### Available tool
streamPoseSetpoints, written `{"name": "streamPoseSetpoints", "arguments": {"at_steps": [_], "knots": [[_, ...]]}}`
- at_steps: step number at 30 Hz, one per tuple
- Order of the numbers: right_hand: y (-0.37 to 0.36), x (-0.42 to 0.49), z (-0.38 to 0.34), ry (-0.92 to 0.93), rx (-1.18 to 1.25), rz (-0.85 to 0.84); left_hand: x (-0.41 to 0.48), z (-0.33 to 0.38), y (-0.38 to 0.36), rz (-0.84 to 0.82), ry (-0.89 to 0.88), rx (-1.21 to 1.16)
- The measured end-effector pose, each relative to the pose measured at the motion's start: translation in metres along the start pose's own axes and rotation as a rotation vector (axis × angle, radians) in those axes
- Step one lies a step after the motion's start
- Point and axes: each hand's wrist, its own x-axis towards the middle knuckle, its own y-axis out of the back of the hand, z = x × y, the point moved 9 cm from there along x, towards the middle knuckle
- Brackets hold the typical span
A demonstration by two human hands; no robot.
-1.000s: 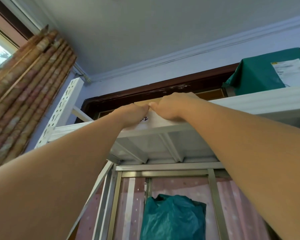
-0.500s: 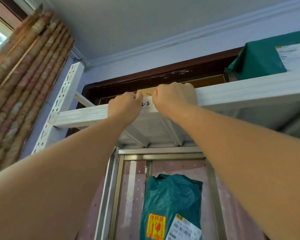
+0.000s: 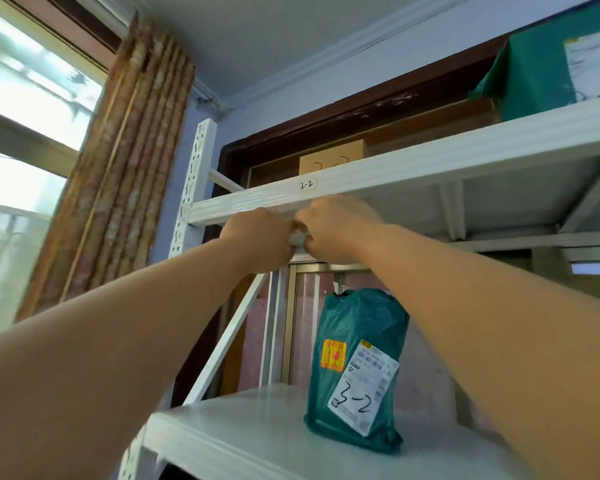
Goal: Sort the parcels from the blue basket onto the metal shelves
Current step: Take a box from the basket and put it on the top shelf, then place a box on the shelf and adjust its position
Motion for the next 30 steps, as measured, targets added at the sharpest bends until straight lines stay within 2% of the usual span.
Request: {"name": "streamPoseSetpoints", "arguments": {"at_steps": [4, 7, 9, 12, 15, 17, 19, 22, 26, 28, 30], "knots": [[-0.011, -0.028, -0.011, -0.046, 0.412, -0.199, -0.036, 0.007, 0.003, -0.180, 0.205, 0.052], [-0.034, -0.054, -0.036, -0.009, 0.525, -0.286, -0.082, 0.016, -0.008, -0.368, 0.370, 0.001], [-0.057, -0.077, -0.062, 0.021, 0.630, -0.390, -0.122, 0.028, -0.031, -0.604, 0.336, 0.057], [-0.097, -0.121, -0.107, -0.004, 0.899, -0.671, -0.202, 0.035, -0.075, -1.088, 0.235, 0.179], [-0.130, -0.171, -0.160, 0.018, 0.953, -0.934, -0.293, 0.027, -0.106, -1.478, 0.289, 0.110], [-0.146, -0.200, -0.197, 0.044, 0.946, -0.987, -0.343, 0.028, -0.120, -1.523, 0.405, -0.077], [-0.163, -0.230, -0.238, 0.099, 0.924, -1.007, -0.387, 0.031, -0.128, -1.476, 0.478, -0.210], [-0.184, -0.281, -0.307, 0.178, 0.941, -1.051, -0.476, 0.033, -0.134, -1.533, 0.512, -0.286], [-0.190, -0.344, -0.399, 0.215, 0.977, -1.094, -0.616, 0.023, -0.127, -1.601, 0.658, -0.357], [-0.191, -0.378, -0.444, 0.216, 1.013, -1.146, -0.671, 0.025, -0.115, -1.603, 0.644, -0.339], [-0.194, -0.411, -0.482, 0.218, 1.045, -1.208, -0.720, 0.034, -0.104, -1.669, 0.557, -0.300]]}}
